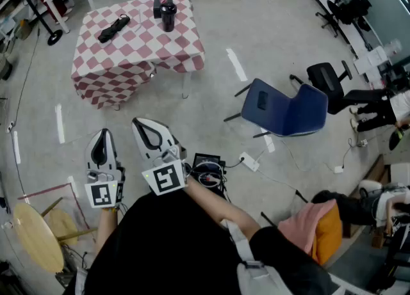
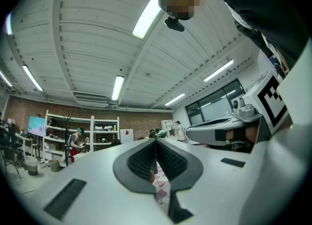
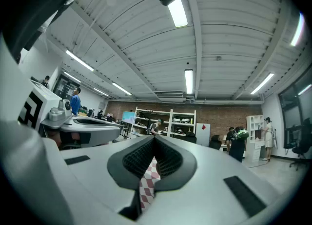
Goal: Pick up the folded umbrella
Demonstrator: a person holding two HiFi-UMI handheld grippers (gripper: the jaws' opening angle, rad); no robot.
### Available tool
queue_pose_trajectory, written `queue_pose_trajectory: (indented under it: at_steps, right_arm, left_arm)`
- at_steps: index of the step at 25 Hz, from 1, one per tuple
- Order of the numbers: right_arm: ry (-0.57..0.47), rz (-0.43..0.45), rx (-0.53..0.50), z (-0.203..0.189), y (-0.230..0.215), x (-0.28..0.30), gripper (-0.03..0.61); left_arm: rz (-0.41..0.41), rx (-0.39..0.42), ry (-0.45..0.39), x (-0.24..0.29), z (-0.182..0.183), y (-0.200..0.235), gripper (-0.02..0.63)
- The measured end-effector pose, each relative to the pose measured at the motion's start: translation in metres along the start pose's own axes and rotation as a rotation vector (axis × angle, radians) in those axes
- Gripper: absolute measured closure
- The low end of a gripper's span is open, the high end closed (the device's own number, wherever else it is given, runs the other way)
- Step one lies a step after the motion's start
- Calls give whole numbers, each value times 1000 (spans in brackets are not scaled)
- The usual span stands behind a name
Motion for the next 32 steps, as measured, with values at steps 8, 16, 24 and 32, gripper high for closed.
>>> queue_pose_trajectory:
  at_steps: [8, 16, 24, 32]
  right_arm:
    - [-14, 47, -15, 4, 17, 9, 566]
    - [-29, 68, -76, 14, 52, 38, 566]
    - [-16, 72, -117, 19, 92, 70, 566]
    - [-4, 70, -89, 5, 90, 98, 566]
  left_arm:
    - [0, -4, -31, -4, 4, 13, 598]
    - [-11, -20, -64, -11, 6, 50, 598]
    - [-17, -47, -54, -35, 2, 97, 598]
    - [-16, -44, -24, -29, -9, 119, 598]
Point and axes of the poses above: the fingertips, and each gripper's own axes: x forward along the fingers, y to its left, z out of its top, the point moved 5 cm from there along -x, backward along the fingers, and after that the axes turned 3 degrees about -y, right-handed, at the moved point
